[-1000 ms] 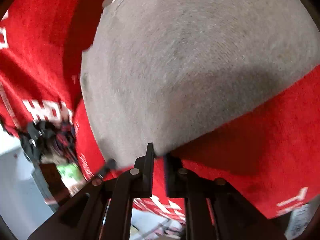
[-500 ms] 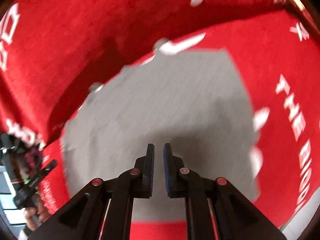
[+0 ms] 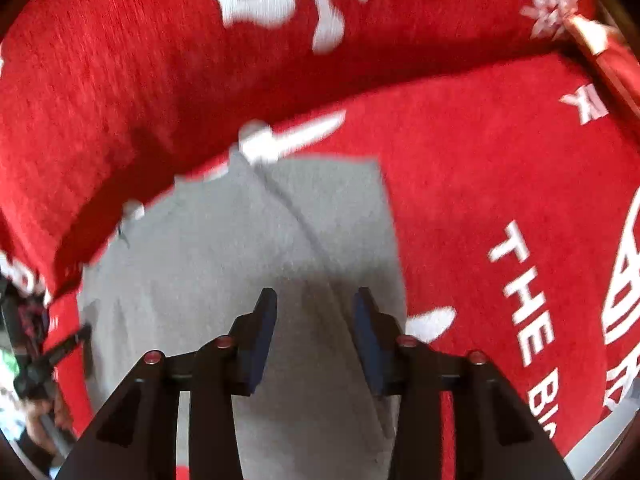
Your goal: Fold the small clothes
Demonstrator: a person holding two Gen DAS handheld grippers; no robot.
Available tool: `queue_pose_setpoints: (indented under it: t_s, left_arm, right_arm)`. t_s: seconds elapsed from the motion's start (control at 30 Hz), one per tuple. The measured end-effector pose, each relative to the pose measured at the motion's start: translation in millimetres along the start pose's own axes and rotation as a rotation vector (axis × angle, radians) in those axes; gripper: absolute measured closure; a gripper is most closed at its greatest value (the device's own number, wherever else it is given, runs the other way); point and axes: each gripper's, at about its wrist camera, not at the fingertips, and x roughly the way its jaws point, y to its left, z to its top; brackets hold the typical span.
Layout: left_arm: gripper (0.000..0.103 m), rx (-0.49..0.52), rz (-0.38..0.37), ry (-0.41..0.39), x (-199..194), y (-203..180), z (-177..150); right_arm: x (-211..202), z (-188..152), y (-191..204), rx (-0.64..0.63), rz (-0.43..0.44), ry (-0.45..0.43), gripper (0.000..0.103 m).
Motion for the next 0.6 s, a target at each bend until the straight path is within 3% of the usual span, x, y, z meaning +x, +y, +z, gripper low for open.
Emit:
queue_pose_setpoints:
  t_s: [0.07, 0.23, 0.43, 0.6]
  left_arm:
    - [0.095, -0.007, -0.001, 0.005, -1, 1, 0]
    - [0.095, -0.001, 0.034, 0.026, -13, 4, -8]
    - [0.095, 0.004, 0.048, 0.052, -30, 3, -25]
    - [0.095, 0.011, 0.075, 0.071, -37, -2, -42]
  right_arm:
    - [5, -3, -3, -0.008, -0.027, -0.004, 0.08]
    - [-11, -11, -21, 0.135, -0.002, -0.027, 0.078]
    - [-38, -32, 0, 0.084, -0.001, -0.049, 0.073]
    - [-47, -56, 33, 0.04, 0.062, -0.027, 0.067]
